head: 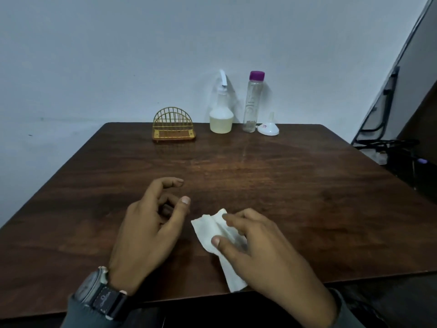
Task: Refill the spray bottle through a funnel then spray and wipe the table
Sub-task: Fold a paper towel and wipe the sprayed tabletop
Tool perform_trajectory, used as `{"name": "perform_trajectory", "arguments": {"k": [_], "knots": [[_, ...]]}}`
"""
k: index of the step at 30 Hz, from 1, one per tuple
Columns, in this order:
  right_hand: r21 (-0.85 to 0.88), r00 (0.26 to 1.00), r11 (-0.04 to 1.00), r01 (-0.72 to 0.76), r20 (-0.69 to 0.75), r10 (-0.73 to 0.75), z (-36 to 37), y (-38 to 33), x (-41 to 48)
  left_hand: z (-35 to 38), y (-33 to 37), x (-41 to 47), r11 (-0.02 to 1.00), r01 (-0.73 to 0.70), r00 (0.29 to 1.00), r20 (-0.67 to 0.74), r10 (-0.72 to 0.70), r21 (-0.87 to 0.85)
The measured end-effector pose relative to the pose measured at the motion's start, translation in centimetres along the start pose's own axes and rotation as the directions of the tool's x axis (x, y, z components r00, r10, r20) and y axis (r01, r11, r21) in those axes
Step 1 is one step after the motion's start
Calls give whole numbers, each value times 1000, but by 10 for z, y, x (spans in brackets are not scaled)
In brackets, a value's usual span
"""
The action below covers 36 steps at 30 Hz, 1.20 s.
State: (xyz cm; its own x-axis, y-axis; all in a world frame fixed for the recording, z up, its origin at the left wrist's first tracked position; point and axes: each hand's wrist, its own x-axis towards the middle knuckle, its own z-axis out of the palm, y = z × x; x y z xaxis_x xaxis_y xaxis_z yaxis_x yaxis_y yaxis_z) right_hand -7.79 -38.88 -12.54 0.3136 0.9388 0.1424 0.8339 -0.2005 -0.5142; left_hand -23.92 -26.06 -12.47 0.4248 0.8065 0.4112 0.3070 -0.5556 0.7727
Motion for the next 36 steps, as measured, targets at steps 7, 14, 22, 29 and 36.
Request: {"name": "perform_trajectory", "arguments": {"k": [7, 14, 22, 29, 36], "knots": [[56, 997, 998, -4, -73, 8, -6, 10, 0, 16, 15, -2, 987, -162, 940, 305, 156, -5], [256, 979, 967, -10, -196, 62, -78, 56, -45, 58, 78, -18, 940, -293, 874, 350, 337, -173], [505, 901, 827, -245, -197, 387, -135, 144, -152, 171, 141, -83, 866, -197, 706, 547, 450, -459], [814, 718, 397, -425, 35, 696, -126, 222, -239, 274, 153, -129, 857, 7, 529, 729, 434, -516], [625, 505, 413, -663, -34, 862, -29, 348, -271, 336, 106, -130, 950, 98, 452, 864, 222, -295]]}}
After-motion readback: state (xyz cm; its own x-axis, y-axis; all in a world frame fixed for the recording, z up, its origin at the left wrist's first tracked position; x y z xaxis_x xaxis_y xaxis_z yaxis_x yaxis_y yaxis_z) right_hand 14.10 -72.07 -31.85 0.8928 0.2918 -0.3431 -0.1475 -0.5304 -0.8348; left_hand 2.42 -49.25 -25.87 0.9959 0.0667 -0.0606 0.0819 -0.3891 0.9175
